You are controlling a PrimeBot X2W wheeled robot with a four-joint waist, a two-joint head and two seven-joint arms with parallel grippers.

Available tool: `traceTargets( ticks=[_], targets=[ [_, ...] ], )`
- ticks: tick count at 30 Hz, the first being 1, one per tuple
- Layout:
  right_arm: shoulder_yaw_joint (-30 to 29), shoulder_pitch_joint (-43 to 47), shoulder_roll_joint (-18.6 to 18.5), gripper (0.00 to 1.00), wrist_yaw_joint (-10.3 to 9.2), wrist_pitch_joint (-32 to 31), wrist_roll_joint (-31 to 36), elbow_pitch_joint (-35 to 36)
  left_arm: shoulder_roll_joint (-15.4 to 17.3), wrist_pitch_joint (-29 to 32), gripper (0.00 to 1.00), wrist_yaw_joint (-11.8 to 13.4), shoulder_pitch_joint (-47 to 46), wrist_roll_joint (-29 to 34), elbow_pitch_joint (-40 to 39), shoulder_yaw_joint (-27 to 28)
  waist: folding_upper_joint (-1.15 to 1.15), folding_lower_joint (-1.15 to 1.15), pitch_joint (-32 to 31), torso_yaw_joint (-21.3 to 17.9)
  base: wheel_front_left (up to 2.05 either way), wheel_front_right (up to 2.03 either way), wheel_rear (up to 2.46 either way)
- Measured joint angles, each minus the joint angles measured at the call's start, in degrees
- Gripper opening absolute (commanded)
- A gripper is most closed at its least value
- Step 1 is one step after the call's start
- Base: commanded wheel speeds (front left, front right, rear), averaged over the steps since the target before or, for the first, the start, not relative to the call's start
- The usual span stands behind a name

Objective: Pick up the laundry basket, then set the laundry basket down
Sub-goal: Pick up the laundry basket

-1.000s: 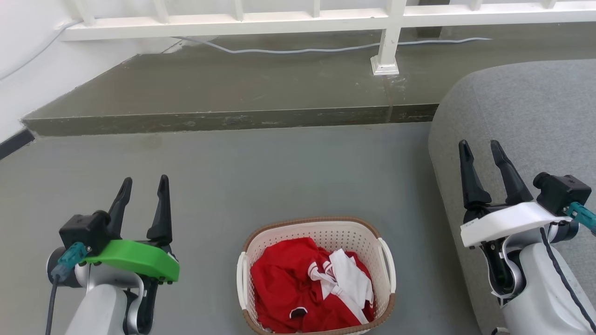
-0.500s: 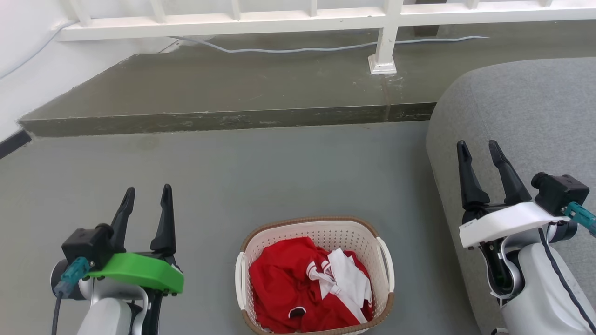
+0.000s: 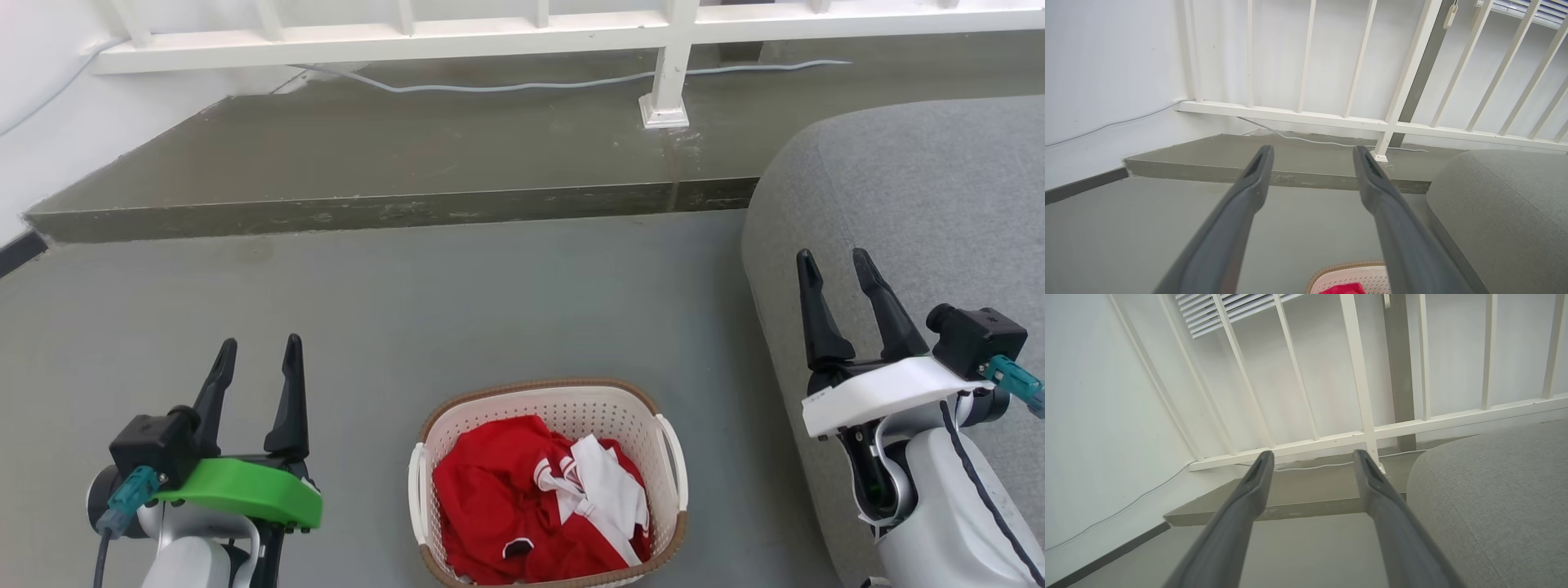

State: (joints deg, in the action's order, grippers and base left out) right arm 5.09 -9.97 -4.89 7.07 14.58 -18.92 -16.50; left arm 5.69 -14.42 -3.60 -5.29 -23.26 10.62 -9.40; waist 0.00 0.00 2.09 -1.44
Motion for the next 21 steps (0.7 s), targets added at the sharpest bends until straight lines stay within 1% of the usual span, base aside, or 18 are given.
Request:
traceTargets(
  ticks=[10, 16, 21],
  targets=[
    [0.0, 0.0, -0.1, 1.0, 0.0, 0.0, 0.0, -0.3, -0.6, 0.0, 1.0, -0.5, 0.5, 0.8, -1.0, 0.5, 0.0, 0.0, 1.3, -0.5, 0.0, 0.0, 0.0],
    [-0.2, 0.0, -0.4, 1.0, 0.0, 0.0, 0.0, -0.9, -0.6, 0.0, 1.0, -1.4, 0.5, 1.3, 0.0, -0.3, 0.0, 0.0, 3.9, -0.7, 0.0, 0.0, 0.0],
    [0.4, -0.1, -0.5, 1.0, 0.0, 0.0, 0.0, -3.1, -0.5, 0.0, 1.0, -1.5, 0.2, 2.4, 2.0, -0.8, 0.0, 0.0, 6.8, -0.7, 0.0, 0.0, 0.0]
  ],
)
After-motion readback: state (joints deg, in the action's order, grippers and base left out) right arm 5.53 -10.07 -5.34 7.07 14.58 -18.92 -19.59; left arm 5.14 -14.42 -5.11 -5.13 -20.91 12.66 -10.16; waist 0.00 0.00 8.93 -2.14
